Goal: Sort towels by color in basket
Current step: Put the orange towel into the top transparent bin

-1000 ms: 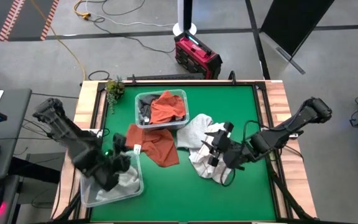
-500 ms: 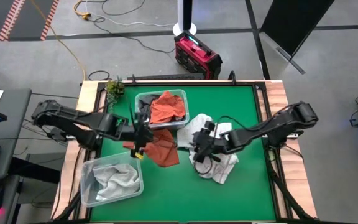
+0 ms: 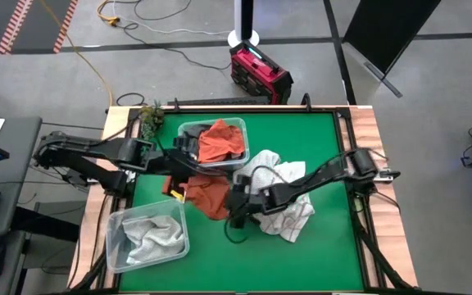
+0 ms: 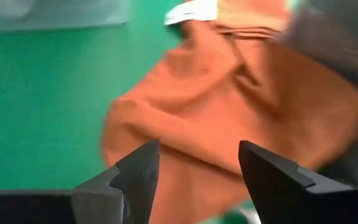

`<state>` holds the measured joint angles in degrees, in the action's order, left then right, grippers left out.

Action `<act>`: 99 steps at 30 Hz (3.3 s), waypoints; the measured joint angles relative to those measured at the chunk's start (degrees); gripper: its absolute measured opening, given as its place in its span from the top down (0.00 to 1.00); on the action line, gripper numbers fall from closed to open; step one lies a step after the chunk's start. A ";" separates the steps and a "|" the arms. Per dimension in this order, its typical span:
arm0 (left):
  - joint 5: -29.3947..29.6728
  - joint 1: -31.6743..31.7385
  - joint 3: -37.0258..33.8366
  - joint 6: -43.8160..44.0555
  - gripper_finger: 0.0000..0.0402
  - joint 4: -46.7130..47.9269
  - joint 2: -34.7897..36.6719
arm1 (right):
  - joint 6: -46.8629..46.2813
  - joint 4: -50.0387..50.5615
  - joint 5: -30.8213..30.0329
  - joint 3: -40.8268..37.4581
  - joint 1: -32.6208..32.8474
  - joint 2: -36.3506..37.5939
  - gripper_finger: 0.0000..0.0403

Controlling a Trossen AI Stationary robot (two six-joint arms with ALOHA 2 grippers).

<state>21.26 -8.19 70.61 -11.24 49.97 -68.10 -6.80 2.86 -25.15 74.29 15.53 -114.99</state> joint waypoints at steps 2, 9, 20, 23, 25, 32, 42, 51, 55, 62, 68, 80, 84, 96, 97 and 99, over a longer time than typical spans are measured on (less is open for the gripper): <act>0.00 0.00 0.00 0.82 0.69 -0.37 1.55 | 1.99 0.07 0.24 3.41 0.70 -3.33 0.38; 0.00 -0.02 0.00 1.37 0.69 -1.07 2.98 | 2.27 3.03 1.78 11.52 0.43 -10.94 0.38; -1.24 -0.11 0.00 0.74 0.69 -1.77 2.76 | -0.78 7.20 4.44 15.45 -1.17 -15.91 0.79; -1.60 -0.13 0.00 -0.39 0.69 -2.65 2.74 | 0.16 10.10 4.54 15.24 -1.43 -14.09 0.95; -1.76 -0.13 0.00 -1.41 0.69 -3.85 2.76 | 0.65 13.67 4.53 15.05 -1.45 -12.06 0.94; -2.61 -0.14 -0.01 -5.66 0.69 -10.02 2.75 | 2.34 20.77 -3.56 15.13 -0.53 0.52 0.95; -3.29 -0.63 -0.07 -11.94 0.62 -14.66 2.31 | 8.99 20.84 -7.64 15.18 -2.34 18.94 0.94; -2.96 3.06 -5.39 -13.42 0.37 -29.96 0.50 | 13.58 20.04 -1.66 15.20 -7.67 21.78 0.94; -3.18 6.23 -6.52 -12.83 0.31 -38.30 -1.56 | 14.12 18.16 0.61 15.18 -9.13 21.36 0.94; -9.70 10.94 -6.84 -8.97 0.30 -40.47 -6.29 | 17.65 13.20 1.20 15.13 -7.78 23.11 0.94; -15.04 12.28 -6.84 -7.93 0.33 -40.66 -8.12 | 20.71 10.47 1.16 15.18 -5.09 25.83 0.94; -8.43 13.13 -6.56 -16.70 0.97 -40.24 -5.23 | 20.68 14.53 0.82 15.30 -0.30 28.73 0.71; -6.21 15.70 -5.00 -21.41 0.99 -40.29 -3.20 | 18.11 18.76 -4.52 15.22 1.13 28.56 0.56; -7.44 29.37 -0.72 -42.85 0.99 -37.40 -2.23 | 5.05 30.88 -15.57 15.22 4.47 29.30 0.41; -7.44 30.25 -0.72 -45.21 0.99 -35.19 -2.29 | 3.57 32.11 -15.72 15.22 4.89 29.30 0.41; -7.71 31.56 -0.74 -49.01 1.00 -30.08 -2.33 | 0.49 34.90 -16.84 15.22 5.86 29.30 0.41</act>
<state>13.55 23.37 69.87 -60.25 19.90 -70.43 -6.31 37.76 -41.99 89.52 21.40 -85.69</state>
